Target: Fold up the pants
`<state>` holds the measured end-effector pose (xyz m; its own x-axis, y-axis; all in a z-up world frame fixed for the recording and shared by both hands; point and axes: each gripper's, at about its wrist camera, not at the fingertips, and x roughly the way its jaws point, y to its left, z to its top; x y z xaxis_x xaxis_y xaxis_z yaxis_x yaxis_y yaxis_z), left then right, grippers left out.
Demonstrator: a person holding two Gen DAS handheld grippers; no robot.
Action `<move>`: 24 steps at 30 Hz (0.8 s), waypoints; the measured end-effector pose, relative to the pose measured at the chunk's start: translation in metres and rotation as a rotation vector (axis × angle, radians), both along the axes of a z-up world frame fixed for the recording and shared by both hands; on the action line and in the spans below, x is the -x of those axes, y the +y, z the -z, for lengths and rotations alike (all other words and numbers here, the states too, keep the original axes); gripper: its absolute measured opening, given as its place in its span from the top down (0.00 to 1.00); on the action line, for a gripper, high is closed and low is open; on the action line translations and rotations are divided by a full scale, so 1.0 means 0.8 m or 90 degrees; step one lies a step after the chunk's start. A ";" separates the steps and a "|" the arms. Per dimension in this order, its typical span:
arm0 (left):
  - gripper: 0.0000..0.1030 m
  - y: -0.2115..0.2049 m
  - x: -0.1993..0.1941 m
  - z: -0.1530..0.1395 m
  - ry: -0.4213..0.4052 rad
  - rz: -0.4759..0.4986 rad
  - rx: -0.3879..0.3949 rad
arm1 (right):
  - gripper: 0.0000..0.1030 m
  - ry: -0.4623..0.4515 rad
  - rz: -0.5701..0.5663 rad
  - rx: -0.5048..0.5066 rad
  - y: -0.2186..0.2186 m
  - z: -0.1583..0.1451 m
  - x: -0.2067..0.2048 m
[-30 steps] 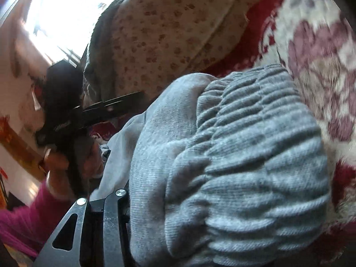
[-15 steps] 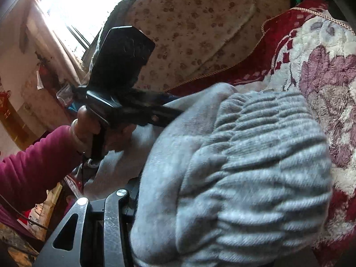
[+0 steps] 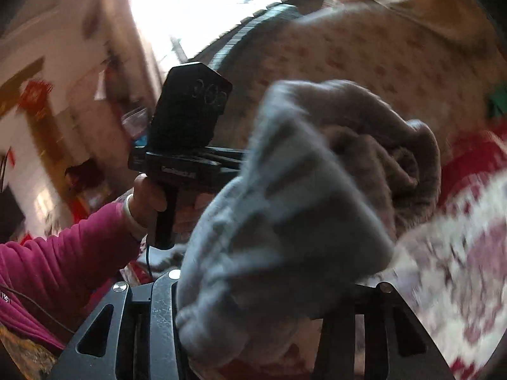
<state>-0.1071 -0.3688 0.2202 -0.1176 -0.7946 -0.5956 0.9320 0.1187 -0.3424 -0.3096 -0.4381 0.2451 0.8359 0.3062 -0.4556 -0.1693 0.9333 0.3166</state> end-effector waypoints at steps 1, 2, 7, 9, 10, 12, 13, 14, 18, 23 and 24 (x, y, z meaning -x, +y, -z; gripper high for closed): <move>0.35 0.023 -0.006 -0.006 -0.003 -0.027 0.005 | 0.53 -0.005 -0.010 0.004 0.011 -0.006 -0.009; 0.35 0.043 -0.012 -0.010 -0.005 -0.049 0.009 | 0.53 -0.011 -0.025 0.008 0.027 -0.012 -0.021; 0.35 0.162 -0.041 -0.012 0.007 -0.178 0.016 | 0.53 -0.020 -0.104 0.030 0.109 -0.021 -0.080; 0.35 0.214 -0.051 -0.003 0.011 -0.234 0.012 | 0.53 -0.017 -0.143 0.031 0.147 -0.019 -0.108; 0.35 0.236 -0.054 0.003 0.014 -0.259 0.006 | 0.53 -0.014 -0.157 0.033 0.160 -0.015 -0.117; 0.35 0.281 -0.060 0.021 0.025 -0.311 -0.008 | 0.53 0.003 -0.193 0.036 0.198 -0.005 -0.144; 0.35 0.305 -0.064 0.032 0.036 -0.342 -0.014 | 0.53 0.009 -0.207 0.039 0.212 -0.001 -0.154; 0.35 0.327 -0.068 0.044 0.045 -0.372 -0.023 | 0.53 0.020 -0.223 0.048 0.231 0.008 -0.167; 0.35 0.403 -0.080 0.100 0.082 -0.491 -0.057 | 0.53 0.069 -0.255 0.084 0.298 0.057 -0.214; 0.35 0.468 -0.078 0.150 0.114 -0.590 -0.092 | 0.50 0.151 -0.255 0.119 0.350 0.132 -0.248; 0.35 0.474 -0.076 0.155 0.119 -0.596 -0.094 | 0.48 0.166 -0.253 0.131 0.356 0.141 -0.252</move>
<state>-0.0460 0.0106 0.0965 0.4216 -0.5332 -0.7335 0.3700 0.8396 -0.3977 -0.1076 -0.1530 0.1327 0.5236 0.4593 -0.7176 -0.4630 0.8604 0.2129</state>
